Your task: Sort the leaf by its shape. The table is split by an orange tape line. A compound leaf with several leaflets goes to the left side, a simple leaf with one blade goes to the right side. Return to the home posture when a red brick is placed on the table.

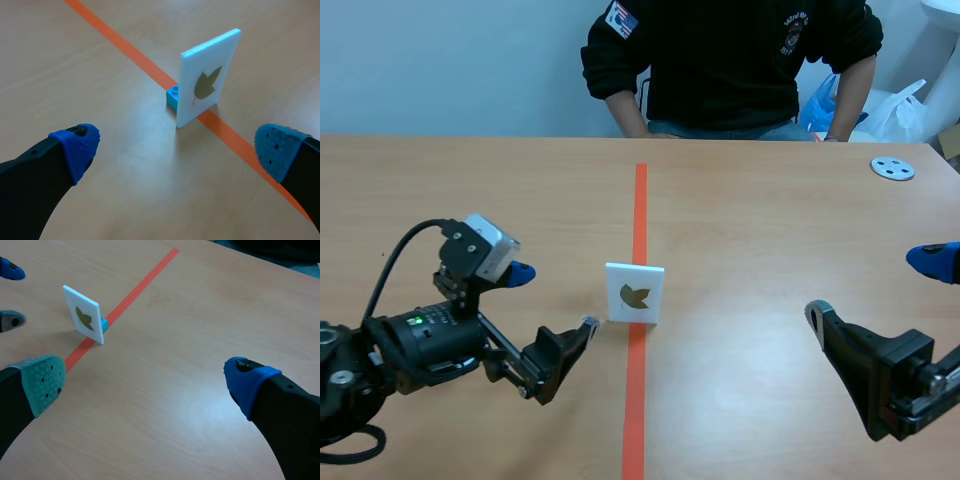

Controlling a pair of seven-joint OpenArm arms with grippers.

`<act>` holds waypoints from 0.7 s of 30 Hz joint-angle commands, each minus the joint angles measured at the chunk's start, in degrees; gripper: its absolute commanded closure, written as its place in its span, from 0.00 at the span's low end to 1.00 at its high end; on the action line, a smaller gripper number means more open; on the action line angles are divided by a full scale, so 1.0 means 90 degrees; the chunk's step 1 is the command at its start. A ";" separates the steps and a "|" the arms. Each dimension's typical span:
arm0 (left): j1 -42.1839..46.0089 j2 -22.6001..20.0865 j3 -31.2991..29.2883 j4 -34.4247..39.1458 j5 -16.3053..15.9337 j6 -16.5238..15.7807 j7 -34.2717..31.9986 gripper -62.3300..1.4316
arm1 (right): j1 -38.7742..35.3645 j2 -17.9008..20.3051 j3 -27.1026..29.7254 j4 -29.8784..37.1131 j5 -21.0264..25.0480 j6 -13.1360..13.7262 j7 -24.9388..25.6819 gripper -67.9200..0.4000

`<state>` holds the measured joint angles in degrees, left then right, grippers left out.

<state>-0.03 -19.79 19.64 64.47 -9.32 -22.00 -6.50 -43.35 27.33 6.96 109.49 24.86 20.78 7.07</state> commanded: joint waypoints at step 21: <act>-0.1554 0.0996 0.1469 -0.1676 0.0644 0.0503 -0.0969 0.00 | 0.0073 0.0066 0.0012 0.0087 0.0046 0.0002 0.0112 0.00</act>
<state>-13.39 -11.33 32.71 48.10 -3.03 -17.87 -14.46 -43.35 27.33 6.96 109.49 24.86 20.78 7.07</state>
